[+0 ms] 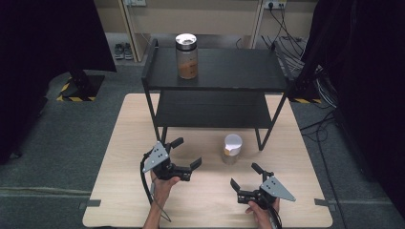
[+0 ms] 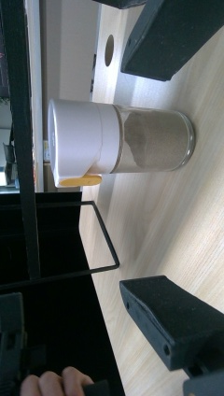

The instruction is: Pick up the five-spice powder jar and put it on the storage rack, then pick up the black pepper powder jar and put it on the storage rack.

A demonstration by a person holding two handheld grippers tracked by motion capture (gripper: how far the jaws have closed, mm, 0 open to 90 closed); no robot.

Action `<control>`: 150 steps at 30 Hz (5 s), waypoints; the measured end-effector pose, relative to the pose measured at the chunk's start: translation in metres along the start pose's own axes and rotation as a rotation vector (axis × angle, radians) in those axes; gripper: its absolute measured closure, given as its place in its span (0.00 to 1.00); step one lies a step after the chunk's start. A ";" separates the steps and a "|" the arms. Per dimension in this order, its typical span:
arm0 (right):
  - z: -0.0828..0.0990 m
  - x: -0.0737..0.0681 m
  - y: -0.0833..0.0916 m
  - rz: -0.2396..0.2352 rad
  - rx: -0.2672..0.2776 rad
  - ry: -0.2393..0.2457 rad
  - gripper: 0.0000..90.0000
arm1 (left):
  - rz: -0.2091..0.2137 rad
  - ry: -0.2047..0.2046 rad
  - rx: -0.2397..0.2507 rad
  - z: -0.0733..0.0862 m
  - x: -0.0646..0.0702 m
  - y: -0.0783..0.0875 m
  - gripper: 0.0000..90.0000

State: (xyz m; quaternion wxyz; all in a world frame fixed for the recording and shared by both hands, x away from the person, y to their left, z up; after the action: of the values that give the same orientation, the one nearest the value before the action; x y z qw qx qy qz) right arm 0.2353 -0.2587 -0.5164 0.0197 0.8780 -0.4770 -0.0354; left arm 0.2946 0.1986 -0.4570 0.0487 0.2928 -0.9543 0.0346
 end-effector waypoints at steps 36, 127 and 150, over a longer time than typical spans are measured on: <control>0.000 0.000 0.000 -0.002 0.000 0.000 0.01 | -0.100 0.049 -0.028 0.068 0.026 0.037 0.00; -0.013 0.026 -0.091 0.035 -0.118 0.099 0.24 | -0.117 0.042 -0.056 0.075 0.031 0.040 0.00; -0.016 0.026 -0.099 0.018 -0.135 0.112 0.34 | -0.122 0.044 -0.053 0.075 0.031 0.040 0.00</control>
State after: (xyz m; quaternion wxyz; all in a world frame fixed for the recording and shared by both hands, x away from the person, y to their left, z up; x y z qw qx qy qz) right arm 0.3333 -0.2271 -0.5087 0.1056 0.8709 -0.4796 -0.0181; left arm 0.2408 0.2074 -0.5295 0.0795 0.3480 -0.9340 0.0128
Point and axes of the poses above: each handheld gripper's, and its own axes: y roughly backward along the jaws, z roughly out of its underside, x roughly to its right, the point moved 5 cm from there along -y, roughly forward along the jaws, and after that the axes turned 5 degrees about z, right-handed, at the moved point
